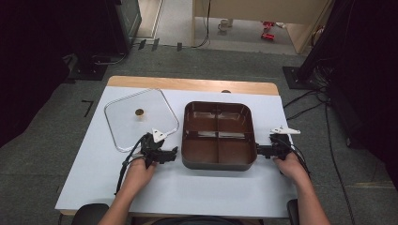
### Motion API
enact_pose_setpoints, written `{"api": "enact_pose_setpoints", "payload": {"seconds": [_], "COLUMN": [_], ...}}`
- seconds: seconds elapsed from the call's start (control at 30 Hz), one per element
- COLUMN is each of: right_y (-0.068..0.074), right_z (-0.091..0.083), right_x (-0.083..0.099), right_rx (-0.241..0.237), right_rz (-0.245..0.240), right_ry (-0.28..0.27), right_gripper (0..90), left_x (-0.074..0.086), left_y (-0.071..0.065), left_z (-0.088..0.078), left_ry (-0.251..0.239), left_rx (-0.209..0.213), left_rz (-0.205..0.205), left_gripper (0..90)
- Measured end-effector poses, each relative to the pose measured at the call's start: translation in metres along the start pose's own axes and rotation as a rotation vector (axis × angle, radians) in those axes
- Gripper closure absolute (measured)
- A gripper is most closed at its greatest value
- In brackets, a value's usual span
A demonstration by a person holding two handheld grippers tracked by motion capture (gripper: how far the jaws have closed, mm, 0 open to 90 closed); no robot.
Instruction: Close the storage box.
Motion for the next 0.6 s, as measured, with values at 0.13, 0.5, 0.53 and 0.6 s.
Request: {"api": "enact_pose_setpoints", "payload": {"seconds": [0.13, 0.5, 0.53, 0.6], "right_y": [0.0000, -0.0001, -0.0001, -0.0002], "right_z": [0.0000, 0.0000, 0.0000, 0.0000], "right_x": [0.0000, -0.0001, -0.0001, -0.0001], "right_rx": [0.000, -0.002, -0.002, -0.004], "right_rz": [0.000, 0.001, 0.001, 0.003], "right_ry": [0.000, -0.001, -0.001, -0.001], "right_gripper": [8.3, 8.2, 8.2, 8.1], "left_x": [0.0000, 0.0000, 0.0000, 0.0000], "left_y": [0.0000, 0.0002, 0.0000, -0.0002], "left_z": [0.0000, 0.0000, 0.0001, 0.0001], "left_ry": [0.000, 0.000, 0.000, -0.001], "left_rx": [0.000, 0.000, 0.000, -0.002], "left_rz": [0.000, 0.002, 0.000, 0.001], "left_gripper": [11.8, 11.8, 11.8, 11.7]}}
Point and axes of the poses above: each handheld gripper's, and its own axes: z roughly forward along the jaws, x roughly out of its underside, y roughly to its left, the point moved 6 cm from there along z, roughly forward along the jaws, and after that the axes turned 7 degrees about -y, right-handed, at the moved point
